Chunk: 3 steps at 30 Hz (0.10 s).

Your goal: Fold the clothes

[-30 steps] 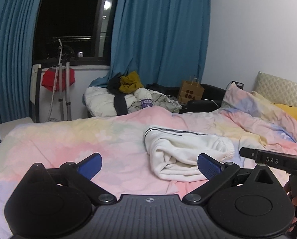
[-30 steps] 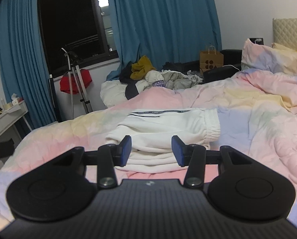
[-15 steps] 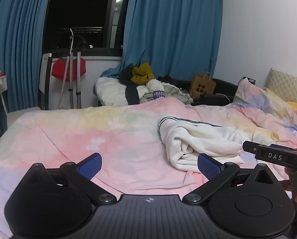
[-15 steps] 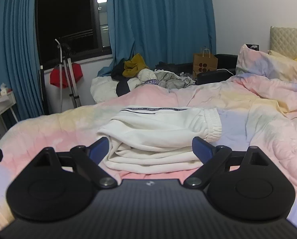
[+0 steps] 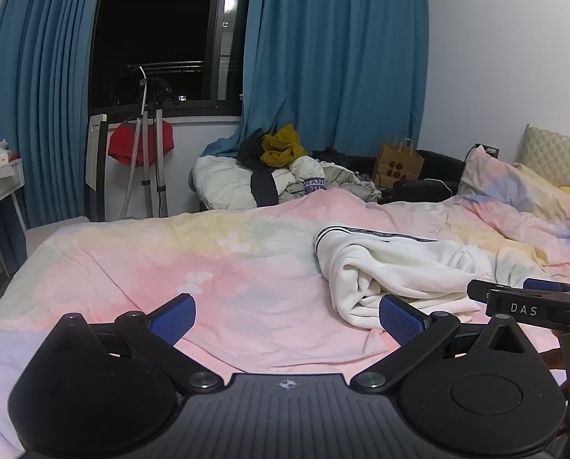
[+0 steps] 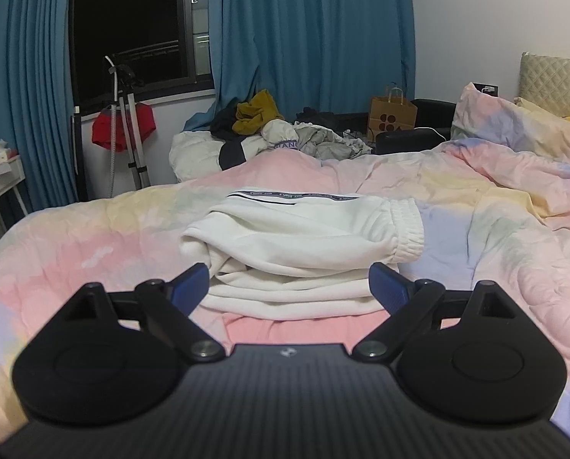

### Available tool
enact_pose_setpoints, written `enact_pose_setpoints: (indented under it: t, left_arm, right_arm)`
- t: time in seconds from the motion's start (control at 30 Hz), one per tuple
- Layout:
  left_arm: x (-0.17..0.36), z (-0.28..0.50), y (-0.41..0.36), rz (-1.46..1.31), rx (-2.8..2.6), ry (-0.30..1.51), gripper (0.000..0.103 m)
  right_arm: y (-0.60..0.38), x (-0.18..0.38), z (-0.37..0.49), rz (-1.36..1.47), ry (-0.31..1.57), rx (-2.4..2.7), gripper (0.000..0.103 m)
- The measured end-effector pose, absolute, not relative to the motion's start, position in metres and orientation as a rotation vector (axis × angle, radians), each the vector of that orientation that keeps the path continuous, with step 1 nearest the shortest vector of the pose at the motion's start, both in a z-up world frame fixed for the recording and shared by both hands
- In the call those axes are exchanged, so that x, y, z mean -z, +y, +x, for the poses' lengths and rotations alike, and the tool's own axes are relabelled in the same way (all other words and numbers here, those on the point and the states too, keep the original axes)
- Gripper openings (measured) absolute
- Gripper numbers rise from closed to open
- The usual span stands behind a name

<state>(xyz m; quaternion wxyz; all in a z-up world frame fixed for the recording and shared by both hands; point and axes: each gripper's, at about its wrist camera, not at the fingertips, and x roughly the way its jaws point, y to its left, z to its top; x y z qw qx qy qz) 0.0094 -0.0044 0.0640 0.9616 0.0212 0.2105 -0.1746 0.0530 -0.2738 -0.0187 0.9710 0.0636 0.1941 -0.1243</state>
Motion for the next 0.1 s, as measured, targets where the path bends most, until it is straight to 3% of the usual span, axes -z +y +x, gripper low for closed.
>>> enact_pose_setpoints:
  t: [0.1]
  left_arm:
    - [-0.0635,0.0096,-0.0056,0.048,0.353,0.428,0.103]
  right_arm:
    - [-0.2743,0.0187,0.0529,0.132,0.396,0.254,0.092]
